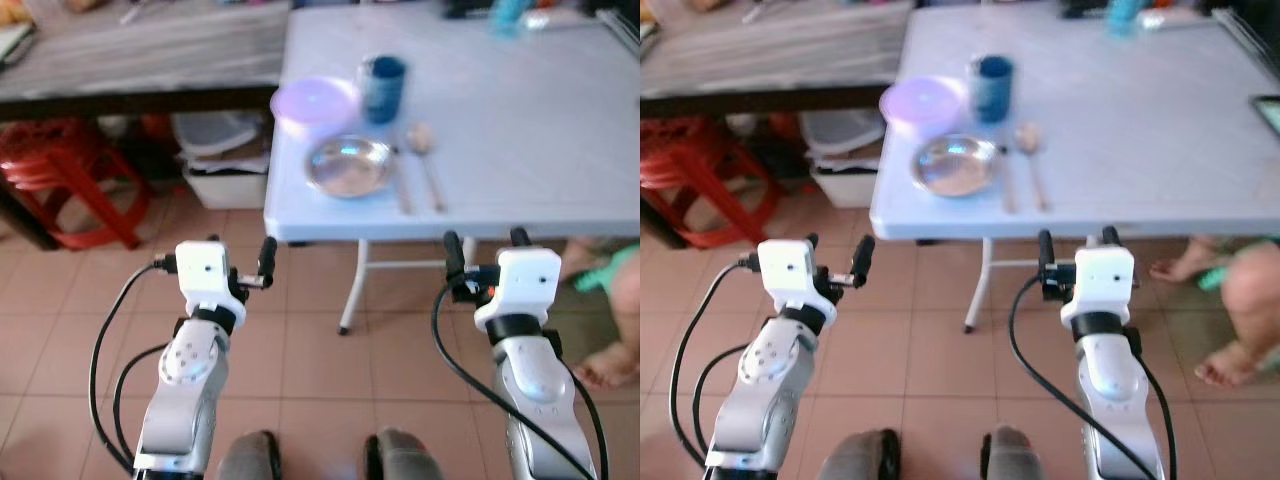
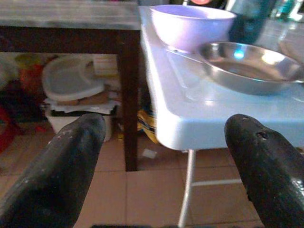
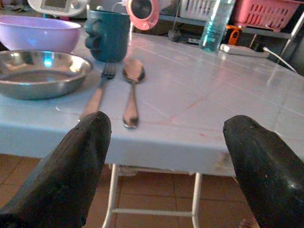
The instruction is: Setting the table
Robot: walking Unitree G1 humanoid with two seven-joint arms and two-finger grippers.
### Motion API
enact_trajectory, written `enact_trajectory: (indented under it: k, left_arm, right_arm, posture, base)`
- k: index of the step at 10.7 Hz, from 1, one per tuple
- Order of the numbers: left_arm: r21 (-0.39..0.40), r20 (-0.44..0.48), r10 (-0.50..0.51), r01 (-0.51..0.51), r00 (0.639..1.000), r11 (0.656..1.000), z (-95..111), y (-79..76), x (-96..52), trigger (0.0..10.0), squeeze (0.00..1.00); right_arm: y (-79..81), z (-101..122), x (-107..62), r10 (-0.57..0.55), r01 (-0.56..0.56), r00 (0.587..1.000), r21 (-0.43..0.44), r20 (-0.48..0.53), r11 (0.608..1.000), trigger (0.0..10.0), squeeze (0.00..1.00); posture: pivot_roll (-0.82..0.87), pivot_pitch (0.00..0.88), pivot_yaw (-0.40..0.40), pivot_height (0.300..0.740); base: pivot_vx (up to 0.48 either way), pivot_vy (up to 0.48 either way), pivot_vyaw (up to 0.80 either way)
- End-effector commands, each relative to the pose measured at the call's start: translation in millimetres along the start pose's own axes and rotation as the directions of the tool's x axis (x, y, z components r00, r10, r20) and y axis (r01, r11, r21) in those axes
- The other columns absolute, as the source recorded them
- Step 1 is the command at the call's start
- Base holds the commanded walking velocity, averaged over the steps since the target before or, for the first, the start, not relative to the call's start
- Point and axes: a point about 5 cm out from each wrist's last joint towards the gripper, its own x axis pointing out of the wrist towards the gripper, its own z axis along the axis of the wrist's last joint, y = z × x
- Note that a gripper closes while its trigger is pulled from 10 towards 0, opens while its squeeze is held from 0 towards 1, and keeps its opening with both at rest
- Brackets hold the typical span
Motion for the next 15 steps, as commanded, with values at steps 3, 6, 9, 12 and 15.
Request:
enact_trajectory:
  k: [3,6,9,12,15]
  left_arm:
    - [-0.001,0.023,-0.026,0.026,0.999,1.000,4.7,3.4,-3.8,10.0,0.00]
    - [-0.017,0.024,-0.031,0.032,0.999,0.999,5.0,2.4,-4.0,10.0,0.00]
    - [-0.029,0.034,-0.031,0.032,0.999,0.999,7.6,1.4,-3.6,10.0,0.00]
    - [-0.037,0.039,-0.025,0.026,0.999,0.999,8.7,2.2,-2.1,10.0,0.00]
    - [-0.041,0.045,-0.020,0.022,0.999,0.999,9.5,2.1,-4.0,10.0,0.00]
  right_arm:
    - [5.9,1.8,-1.4,0.015,-0.015,1.000,0.015,-0.002,1.000,10.0,0.00]
    - [4.7,3.8,-1.4,0.016,-0.016,1.000,-0.012,0.006,1.000,10.0,0.00]
    - [2.9,8.4,0.4,0.011,-0.011,1.000,-0.016,0.020,1.000,10.0,0.00]
    - [3.1,13.4,3.9,0.014,-0.012,0.999,-0.026,0.043,1.000,10.0,0.00]
    - [3.1,15.4,4.8,0.012,-0.010,0.999,-0.031,0.053,0.999,10.0,0.00]
  posture:
    - [-0.06,0.161,0.071,0.740]
    - [-0.06,0.162,0.067,0.740]
    - [-0.07,0.162,0.064,0.740]
    - [-0.06,0.158,0.060,0.740]
    - [-0.06,0.156,0.056,0.740]
  base:
    - [0.087,0.000,0.00]
    - [0.270,0.000,0.00]
    - [0.286,0.000,0.00]
    - [0.299,0.000,0.33]
    - [0.198,0.000,0.00]
